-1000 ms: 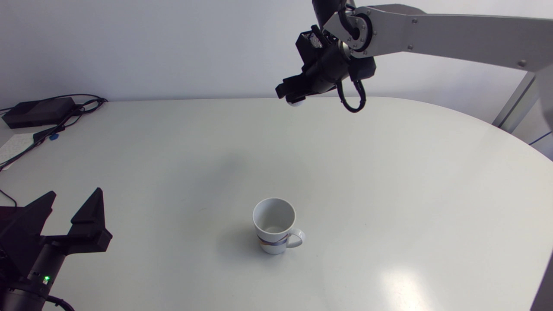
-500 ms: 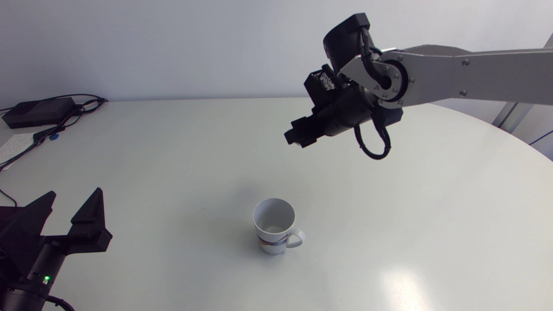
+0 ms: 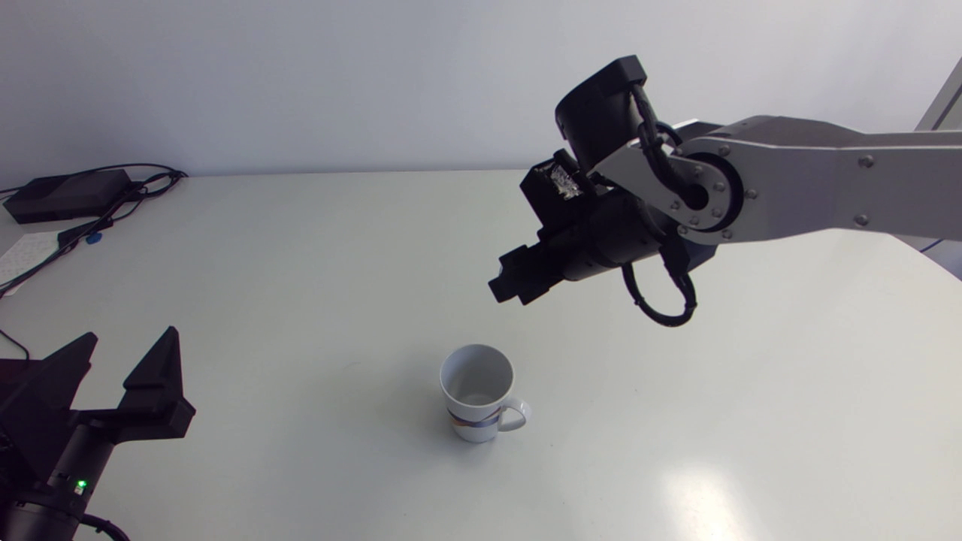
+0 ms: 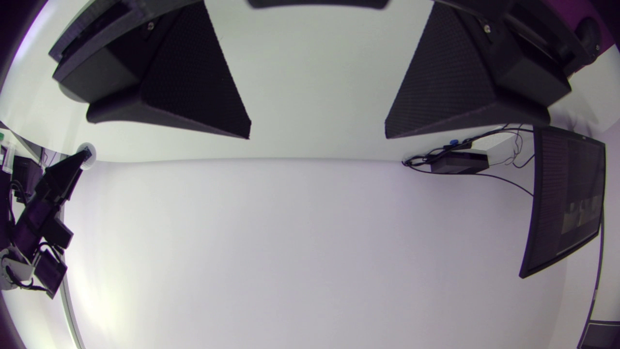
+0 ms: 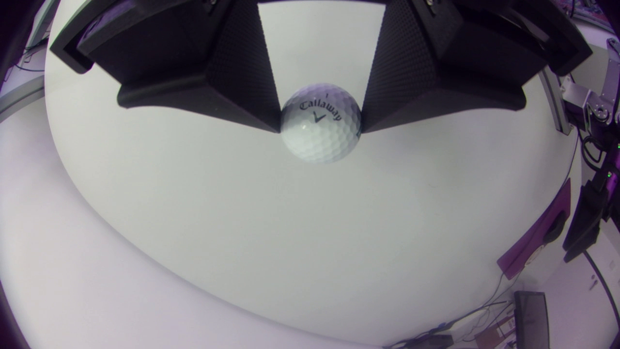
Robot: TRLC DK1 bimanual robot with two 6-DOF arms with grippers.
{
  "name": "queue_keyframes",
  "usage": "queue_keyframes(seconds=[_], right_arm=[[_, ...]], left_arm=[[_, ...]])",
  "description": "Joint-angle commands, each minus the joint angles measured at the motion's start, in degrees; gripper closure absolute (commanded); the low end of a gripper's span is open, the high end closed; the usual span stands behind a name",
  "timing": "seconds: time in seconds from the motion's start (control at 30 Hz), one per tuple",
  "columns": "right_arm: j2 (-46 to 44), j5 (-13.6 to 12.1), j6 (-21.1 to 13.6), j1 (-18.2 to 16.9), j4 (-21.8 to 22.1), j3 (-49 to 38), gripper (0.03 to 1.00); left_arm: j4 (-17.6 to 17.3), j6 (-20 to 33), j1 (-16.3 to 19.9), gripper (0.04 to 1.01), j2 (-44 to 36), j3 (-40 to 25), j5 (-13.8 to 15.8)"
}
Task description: Pick up the white golf ball from the table and place it into the cup.
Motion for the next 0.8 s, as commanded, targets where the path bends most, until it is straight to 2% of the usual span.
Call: queue_keyframes(seconds=[0.0,0.43,0.77], right_arm=[[-1.4,0.7,1.8,1.6,0.9,-2.8,0.577],[-2.4,3.0,2.2,7.5,1.7,-6.2,0.577],[-4.1,3.2,1.2,9.3,0.8,-7.9,0.577]], left_arm=[[0.8,-0.8,0.3,0.051,-1.0,-1.3,-0.1],[0.8,-0.8,0.4,0.051,-1.0,-1.3,-0.1],[0.8,-0.8,0.4,0.051,-0.9,-1.3,-0.1]])
